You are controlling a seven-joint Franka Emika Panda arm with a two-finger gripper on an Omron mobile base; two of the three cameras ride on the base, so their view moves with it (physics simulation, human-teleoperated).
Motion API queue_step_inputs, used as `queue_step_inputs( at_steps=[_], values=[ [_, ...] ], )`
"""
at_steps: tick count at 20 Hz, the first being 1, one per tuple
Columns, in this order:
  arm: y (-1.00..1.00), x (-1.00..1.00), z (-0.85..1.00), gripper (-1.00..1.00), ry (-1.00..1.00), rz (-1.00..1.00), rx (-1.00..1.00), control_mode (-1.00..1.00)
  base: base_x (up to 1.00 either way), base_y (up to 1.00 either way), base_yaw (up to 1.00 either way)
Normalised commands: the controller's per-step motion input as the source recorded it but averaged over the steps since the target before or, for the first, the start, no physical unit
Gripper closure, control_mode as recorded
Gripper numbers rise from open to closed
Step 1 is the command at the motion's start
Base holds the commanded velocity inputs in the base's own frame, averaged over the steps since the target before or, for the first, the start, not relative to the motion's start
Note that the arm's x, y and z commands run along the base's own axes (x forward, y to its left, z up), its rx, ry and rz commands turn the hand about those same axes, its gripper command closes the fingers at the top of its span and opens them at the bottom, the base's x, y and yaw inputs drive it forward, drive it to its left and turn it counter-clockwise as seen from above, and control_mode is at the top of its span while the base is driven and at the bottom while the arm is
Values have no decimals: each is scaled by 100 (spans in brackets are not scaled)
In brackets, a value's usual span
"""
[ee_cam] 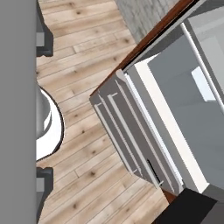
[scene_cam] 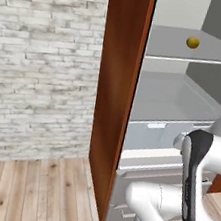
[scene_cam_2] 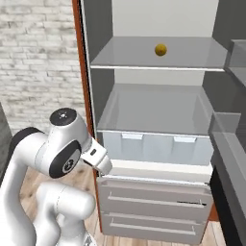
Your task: Retrieve a lemon from the fridge and place it on the cutting board with the fish.
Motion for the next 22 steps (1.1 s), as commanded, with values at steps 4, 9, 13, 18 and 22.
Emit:
queue_step_inputs(
  at_steps=[4,9,13,18,22],
  values=[
    [0,0,0,-100,0,0,0,100,16,-74,7],
    [0,0,0,-100,0,0,0,100,18,-48,1],
    [0,0,0,-100,0,0,0,100,36,-24,0],
    [0,0,0,-100,0,0,0,100,57,-5,0],
    [0,0,0,-100,0,0,0,100,59,-3,0]
  ],
)
